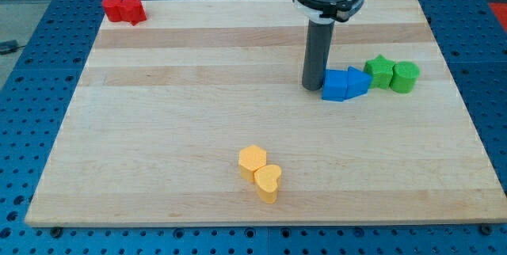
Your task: Slightly move the blue blocks towards up
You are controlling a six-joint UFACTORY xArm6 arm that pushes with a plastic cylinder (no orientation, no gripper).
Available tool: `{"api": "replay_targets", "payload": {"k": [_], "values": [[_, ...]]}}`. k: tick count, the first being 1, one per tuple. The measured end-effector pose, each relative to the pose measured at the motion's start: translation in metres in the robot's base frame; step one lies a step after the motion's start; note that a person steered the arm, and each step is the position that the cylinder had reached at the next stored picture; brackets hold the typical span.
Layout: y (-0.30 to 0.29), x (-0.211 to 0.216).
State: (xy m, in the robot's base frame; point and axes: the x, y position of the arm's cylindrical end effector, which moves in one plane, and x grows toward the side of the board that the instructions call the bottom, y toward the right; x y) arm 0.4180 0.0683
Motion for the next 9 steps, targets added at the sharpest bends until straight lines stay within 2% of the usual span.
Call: {"api": "replay_targets", "payload": {"k": [1, 2, 3, 5, 9], "values": [[-0.009, 0.051], [0.047, 0.060], [0.076, 0.047], [0.059, 0.042], [0.072, 0.016]]}}
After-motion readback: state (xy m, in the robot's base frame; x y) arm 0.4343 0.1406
